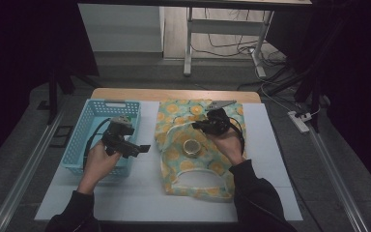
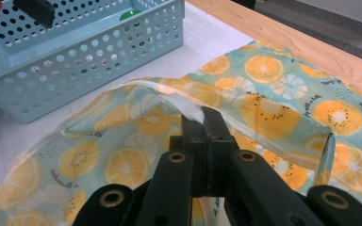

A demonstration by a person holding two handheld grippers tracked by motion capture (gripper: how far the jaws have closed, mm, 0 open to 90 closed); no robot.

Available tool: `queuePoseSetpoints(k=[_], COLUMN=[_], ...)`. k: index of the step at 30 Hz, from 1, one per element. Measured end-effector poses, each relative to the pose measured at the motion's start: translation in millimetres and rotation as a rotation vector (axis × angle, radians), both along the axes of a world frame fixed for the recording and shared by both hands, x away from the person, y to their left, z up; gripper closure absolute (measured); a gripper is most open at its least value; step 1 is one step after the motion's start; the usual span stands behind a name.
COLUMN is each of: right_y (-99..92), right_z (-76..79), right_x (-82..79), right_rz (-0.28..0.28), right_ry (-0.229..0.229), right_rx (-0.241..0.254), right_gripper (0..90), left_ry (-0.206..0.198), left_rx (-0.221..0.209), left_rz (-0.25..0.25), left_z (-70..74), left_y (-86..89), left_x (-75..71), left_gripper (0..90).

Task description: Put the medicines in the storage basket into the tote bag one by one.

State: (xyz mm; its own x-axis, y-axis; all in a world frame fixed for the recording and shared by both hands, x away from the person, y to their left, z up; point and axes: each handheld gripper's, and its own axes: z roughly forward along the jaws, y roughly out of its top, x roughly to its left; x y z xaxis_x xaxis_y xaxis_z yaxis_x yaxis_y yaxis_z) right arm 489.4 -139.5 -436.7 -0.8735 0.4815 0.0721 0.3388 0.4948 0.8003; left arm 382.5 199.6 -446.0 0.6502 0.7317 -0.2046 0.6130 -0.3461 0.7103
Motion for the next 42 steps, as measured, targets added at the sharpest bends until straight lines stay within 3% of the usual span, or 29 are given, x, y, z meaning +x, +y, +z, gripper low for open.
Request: queuePoseSetpoints(k=[10,17,22,35,42], right_y=[0.2,0.8,0.3,1.3,0.5], right_z=[-0.3,-1.5,-0.6,-2.9,-2.7], right_x=[-0.1,0.3,0.1,0.9,1.4], right_rz=[0.002,0.002,0.001,0.003,0.001], right_ry=[-0.003,-0.002,-0.004,0.003,0.002], right_rx=[-0.001,-0.006,-0.003,-0.009,-0.008], right_gripper=[89.6,89.5,89.6,89.6,89.6], left_ry=[0.016,0.039,0.057,0.112,0.187], left_rx=[0.073,0.112,0.105,0.157,0.223], left_rz=[0.120,0.171,0.184,0.190,0.158], left_z=[-6.8,-17.2,-23.1,-37.4,-48.4], left_y=[29.8,43.6,48.5,53.9,50.6], left_x=[4.0,9.1,12.5,27.9,37.0], left_gripper=[0.4,0.3,0.3,0.0,0.0])
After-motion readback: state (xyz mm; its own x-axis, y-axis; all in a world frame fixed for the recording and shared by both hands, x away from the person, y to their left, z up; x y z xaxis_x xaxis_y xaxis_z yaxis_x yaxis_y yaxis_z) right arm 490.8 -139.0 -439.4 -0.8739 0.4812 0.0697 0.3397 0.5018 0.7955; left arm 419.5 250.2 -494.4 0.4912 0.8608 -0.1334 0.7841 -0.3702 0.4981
